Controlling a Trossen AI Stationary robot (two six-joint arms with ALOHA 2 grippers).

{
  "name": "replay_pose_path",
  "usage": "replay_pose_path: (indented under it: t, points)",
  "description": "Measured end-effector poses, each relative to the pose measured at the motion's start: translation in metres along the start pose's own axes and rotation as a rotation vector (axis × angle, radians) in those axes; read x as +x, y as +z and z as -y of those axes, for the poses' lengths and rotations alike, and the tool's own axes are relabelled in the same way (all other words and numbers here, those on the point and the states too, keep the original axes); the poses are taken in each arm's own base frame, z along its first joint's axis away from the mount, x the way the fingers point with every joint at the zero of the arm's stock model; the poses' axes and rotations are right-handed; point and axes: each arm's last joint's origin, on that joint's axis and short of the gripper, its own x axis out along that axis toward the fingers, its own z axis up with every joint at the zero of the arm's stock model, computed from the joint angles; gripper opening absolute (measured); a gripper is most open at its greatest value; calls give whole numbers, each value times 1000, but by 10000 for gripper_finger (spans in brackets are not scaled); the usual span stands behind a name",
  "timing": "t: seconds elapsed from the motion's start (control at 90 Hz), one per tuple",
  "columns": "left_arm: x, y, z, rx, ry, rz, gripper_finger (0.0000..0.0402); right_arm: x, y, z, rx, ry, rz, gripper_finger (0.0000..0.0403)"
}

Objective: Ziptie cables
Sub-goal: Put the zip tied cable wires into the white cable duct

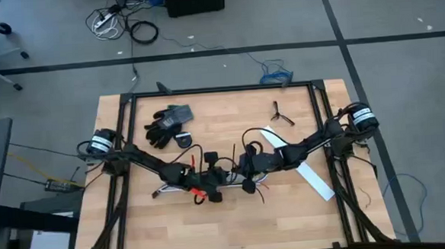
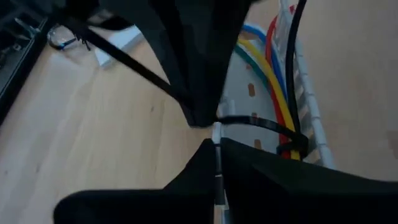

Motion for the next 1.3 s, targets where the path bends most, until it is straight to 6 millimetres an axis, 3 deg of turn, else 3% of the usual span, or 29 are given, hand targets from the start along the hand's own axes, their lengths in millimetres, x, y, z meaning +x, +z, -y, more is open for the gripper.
replay_pose_path:
  t: [0.211,1.3]
  points:
    - [-2,11,-1,42,-9,-36,0,-1,-1,-3,-5,-9,3,0]
    - [-4,15,1,77,-30,-18,0,-3,-10,-5,-20,-62,-61,0]
